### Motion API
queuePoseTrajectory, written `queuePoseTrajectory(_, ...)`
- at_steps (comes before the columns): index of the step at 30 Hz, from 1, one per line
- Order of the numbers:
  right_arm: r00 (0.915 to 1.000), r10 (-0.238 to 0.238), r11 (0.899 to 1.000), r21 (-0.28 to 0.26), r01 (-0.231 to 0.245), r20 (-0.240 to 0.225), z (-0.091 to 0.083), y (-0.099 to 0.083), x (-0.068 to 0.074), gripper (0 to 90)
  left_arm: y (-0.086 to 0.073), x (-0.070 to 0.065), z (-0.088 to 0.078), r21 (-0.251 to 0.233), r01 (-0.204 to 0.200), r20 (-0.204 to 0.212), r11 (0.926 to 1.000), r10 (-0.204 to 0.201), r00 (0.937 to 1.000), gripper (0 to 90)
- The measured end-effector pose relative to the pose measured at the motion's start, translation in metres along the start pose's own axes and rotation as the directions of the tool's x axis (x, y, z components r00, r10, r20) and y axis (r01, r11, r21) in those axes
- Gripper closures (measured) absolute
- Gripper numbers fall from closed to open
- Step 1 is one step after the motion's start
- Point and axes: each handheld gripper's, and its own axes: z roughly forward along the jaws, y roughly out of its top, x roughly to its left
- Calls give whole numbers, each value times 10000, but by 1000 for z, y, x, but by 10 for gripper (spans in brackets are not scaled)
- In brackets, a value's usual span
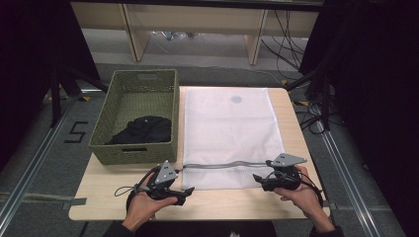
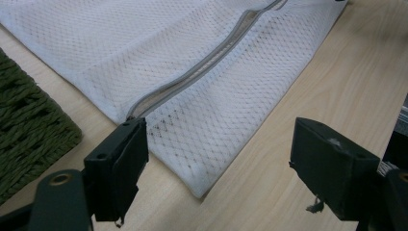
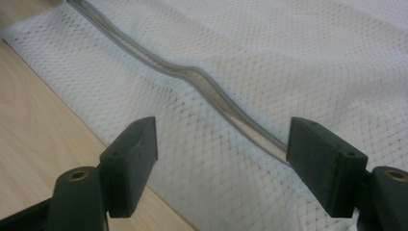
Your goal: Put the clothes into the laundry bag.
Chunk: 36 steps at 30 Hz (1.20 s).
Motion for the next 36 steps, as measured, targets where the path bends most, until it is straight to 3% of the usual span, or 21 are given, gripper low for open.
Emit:
queuePoseTrajectory(9,9999,151,9999,26,-151,-52,-1,0,2,264,0,1,0,75,-167,-70,9998,167,9998,214)
queuePoseTrajectory(12,9997,68,10000,-6,-68,-245,1,0,1,249,1,1,0,79,-234,-74,9997,235,9997,216)
queuePoseTrajectory(13,9994,-235,9997,-47,234,-245,1,0,0,243,1,1,0,40,-198,-66,9998,199,9998,216)
queuePoseTrajectory(15,9993,-216,9996,-178,210,-313,1,1,1,241,0,1,1,4,-188,28,9998,188,9998,216)
queuePoseTrajectory(22,9995,-322,9993,-200,322,-5,0,2,1,235,1,1,0,36,-227,-39,9997,227,9997,216)
queuePoseTrajectory(27,9993,-346,9993,-169,343,-154,1,3,0,229,2,1,0,-42,-132,45,9999,132,9999,216)
queuePoseTrajectory(33,9982,-560,9981,-257,565,208,5,8,-3,229,2,4,0,48,-213,-110,9998,213,9997,221)
queuePoseTrajectory(36,9973,-581,9978,-306,595,441,10,14,-6,231,2,4,1,47,-196,58,9998,196,9998,221)
